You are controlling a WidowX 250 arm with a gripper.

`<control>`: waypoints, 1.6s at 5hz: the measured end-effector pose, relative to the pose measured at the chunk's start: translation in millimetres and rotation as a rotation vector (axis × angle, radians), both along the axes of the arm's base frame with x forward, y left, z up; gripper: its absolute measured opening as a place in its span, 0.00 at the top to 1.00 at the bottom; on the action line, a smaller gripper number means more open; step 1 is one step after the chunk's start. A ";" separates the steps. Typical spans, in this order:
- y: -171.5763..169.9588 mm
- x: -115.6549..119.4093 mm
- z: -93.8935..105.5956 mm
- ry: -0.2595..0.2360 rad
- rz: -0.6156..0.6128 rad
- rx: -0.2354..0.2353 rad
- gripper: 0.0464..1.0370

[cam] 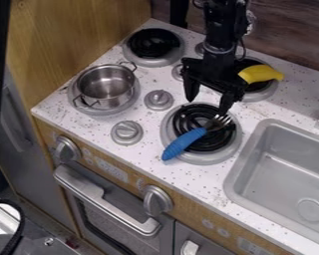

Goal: Put the blue fork between the two left and right burners

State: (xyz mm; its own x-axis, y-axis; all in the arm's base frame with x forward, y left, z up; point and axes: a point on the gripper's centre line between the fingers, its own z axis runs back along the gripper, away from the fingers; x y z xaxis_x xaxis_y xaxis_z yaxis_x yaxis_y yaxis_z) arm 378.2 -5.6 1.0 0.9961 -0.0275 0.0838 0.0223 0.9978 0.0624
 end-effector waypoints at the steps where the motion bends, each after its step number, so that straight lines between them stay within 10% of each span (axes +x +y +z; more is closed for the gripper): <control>1: 0.4 -9.2 -18.3 0.055 0.000 0.002 0.04; 5: 5.4 -27.6 -49.1 0.116 0.004 -0.013 0.07; 8: 0.9 -27.3 -50.5 0.159 -0.025 -0.005 0.67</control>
